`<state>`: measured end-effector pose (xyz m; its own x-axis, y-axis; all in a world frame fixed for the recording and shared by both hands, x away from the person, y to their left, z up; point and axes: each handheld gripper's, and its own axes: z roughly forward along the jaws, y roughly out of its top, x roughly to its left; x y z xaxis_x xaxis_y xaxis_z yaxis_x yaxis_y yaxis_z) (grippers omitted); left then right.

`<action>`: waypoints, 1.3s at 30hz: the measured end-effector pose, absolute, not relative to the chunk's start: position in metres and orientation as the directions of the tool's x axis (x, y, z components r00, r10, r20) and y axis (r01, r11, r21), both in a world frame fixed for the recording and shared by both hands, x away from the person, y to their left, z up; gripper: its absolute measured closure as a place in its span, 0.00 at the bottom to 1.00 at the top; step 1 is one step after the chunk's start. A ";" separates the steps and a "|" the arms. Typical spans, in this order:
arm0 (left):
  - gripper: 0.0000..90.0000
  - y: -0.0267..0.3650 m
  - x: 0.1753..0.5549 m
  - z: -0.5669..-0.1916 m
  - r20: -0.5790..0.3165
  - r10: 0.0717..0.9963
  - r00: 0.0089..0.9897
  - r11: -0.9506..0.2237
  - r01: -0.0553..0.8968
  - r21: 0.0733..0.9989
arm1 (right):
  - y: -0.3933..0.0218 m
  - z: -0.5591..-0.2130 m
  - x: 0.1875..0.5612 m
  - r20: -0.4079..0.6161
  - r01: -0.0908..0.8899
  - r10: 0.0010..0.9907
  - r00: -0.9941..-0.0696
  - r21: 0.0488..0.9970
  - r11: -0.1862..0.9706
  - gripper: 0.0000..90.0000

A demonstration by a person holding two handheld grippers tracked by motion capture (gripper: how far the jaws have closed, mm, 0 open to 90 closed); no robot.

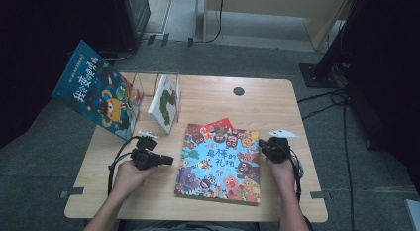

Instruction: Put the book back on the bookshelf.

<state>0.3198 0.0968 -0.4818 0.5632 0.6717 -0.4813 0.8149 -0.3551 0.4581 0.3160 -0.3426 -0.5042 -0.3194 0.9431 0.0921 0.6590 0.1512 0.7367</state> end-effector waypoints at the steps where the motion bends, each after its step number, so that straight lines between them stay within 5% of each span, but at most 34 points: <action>1: 0.92 0.097 0.319 -0.482 -0.478 0.673 0.564 -0.354 0.814 0.461 | -0.341 -0.504 0.318 0.093 0.659 0.942 -0.321 0.737 0.152 1.00; 24: 0.94 0.095 0.304 -0.494 -0.479 0.688 0.545 -0.341 0.825 0.450 | -0.316 -0.509 0.340 0.113 0.639 0.918 -0.380 0.749 0.173 1.00; 39: 1.00 0.092 0.300 -0.493 -0.481 0.669 0.566 -0.365 0.815 0.450 | -0.317 -0.502 0.313 0.086 0.646 0.899 -0.429 0.725 0.240 1.00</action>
<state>0.3002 0.0925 -0.4927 0.5659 0.6693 -0.4815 0.8149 -0.3652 0.4502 0.3131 -0.3170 -0.5022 -0.4294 0.8991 0.0858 0.6463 0.2395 0.7245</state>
